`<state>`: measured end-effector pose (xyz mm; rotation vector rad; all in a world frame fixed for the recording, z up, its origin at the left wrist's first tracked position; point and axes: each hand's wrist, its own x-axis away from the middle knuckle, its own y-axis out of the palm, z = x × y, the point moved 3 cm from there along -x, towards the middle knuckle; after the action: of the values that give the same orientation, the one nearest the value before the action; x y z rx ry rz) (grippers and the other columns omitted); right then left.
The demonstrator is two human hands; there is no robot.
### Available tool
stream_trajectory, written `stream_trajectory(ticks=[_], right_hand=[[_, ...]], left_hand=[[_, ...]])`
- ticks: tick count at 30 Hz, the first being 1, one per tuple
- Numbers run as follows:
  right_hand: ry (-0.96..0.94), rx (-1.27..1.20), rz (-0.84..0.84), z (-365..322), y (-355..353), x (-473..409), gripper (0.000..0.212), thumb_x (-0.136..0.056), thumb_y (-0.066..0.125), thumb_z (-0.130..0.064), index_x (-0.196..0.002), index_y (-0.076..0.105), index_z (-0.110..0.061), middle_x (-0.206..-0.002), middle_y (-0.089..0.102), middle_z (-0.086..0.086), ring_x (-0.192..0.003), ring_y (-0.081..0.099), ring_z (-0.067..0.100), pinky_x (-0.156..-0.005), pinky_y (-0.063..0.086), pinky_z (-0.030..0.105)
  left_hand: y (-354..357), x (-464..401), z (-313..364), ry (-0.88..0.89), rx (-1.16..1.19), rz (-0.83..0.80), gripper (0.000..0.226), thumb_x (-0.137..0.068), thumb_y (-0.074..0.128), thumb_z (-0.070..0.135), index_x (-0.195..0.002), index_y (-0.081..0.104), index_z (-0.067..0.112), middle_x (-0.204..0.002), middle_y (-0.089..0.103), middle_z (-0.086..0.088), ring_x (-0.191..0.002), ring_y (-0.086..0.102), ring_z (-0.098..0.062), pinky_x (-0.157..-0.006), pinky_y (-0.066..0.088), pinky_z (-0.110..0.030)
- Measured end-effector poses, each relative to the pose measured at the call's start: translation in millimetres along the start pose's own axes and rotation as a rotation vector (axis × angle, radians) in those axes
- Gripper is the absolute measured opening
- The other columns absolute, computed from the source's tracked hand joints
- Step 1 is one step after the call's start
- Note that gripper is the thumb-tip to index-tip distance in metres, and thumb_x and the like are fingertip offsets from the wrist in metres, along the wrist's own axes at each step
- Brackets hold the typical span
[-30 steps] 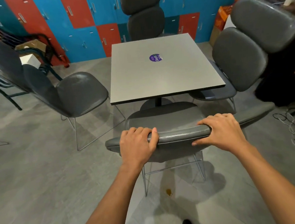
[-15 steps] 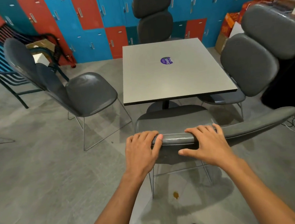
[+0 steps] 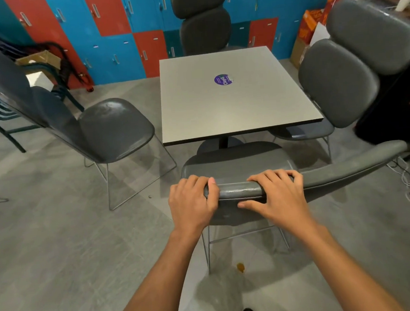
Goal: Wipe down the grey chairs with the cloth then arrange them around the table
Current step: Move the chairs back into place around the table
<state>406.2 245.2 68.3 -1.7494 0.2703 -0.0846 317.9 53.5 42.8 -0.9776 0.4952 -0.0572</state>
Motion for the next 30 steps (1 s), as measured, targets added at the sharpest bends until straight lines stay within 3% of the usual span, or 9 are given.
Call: stream_trajectory(ticks=[9, 15, 20, 23, 30], right_hand=[[-0.003, -0.028, 0.007, 6, 0, -8, 0.07, -0.074, 0.039, -0.091, -0.114, 0.063, -0.039, -0.111, 0.064, -0.015, -0.108, 0.056, 0.015, -0.103, 0.027, 0.042], [0.025, 0.03, -0.221, -19, -4, -1, 0.066, -0.079, 0.049, -0.083, -0.132, 0.051, -0.045, -0.128, 0.055, -0.017, -0.121, 0.049, 0.014, -0.112, 0.02, 0.045], [0.011, -0.048, -0.348, -48, -9, -12, 0.055, -0.089, 0.06, -0.062, -0.139, 0.041, -0.047, -0.134, 0.047, -0.017, -0.127, 0.047, 0.014, -0.119, 0.018, 0.047], [-0.019, -0.135, -0.436, -90, -7, -22, 0.058, -0.091, 0.057, -0.064, -0.143, 0.04, -0.045, -0.134, 0.045, -0.016, -0.126, 0.048, 0.012, -0.119, 0.023, 0.045], [-0.167, -0.308, -0.427, -247, 13, -63, 0.065, -0.092, 0.054, -0.066, -0.149, 0.035, -0.043, -0.143, 0.04, -0.016, -0.131, 0.041, 0.009, -0.111, 0.036, 0.036]], left_hand=[[6, -7, 1, 0.031, 0.013, 0.09, 0.038, -0.1, 0.043, 0.037, -0.074, 0.066, 0.022, -0.073, 0.062, 0.008, -0.065, 0.053, -0.014, -0.063, 0.044, -0.036], [-3, 10, -13, 0.055, 0.007, 0.012, 0.036, -0.1, 0.043, 0.041, -0.08, 0.068, 0.025, -0.077, 0.062, 0.01, -0.069, 0.052, -0.012, -0.065, 0.045, -0.037], [-12, 5, -35, 0.051, 0.087, -0.069, 0.042, -0.105, 0.037, 0.05, -0.092, 0.071, 0.028, -0.09, 0.068, 0.013, -0.082, 0.059, -0.009, -0.075, 0.048, -0.035], [-30, 2, -75, 0.05, 0.107, -0.048, 0.042, -0.107, 0.036, 0.048, -0.094, 0.07, 0.027, -0.095, 0.07, 0.013, -0.089, 0.062, -0.011, -0.078, 0.049, -0.036], [-116, -11, -225, -0.005, 0.057, 0.11, 0.031, -0.106, 0.049, 0.037, -0.093, 0.074, 0.022, -0.094, 0.071, 0.013, -0.088, 0.064, -0.014, -0.075, 0.049, -0.036]])
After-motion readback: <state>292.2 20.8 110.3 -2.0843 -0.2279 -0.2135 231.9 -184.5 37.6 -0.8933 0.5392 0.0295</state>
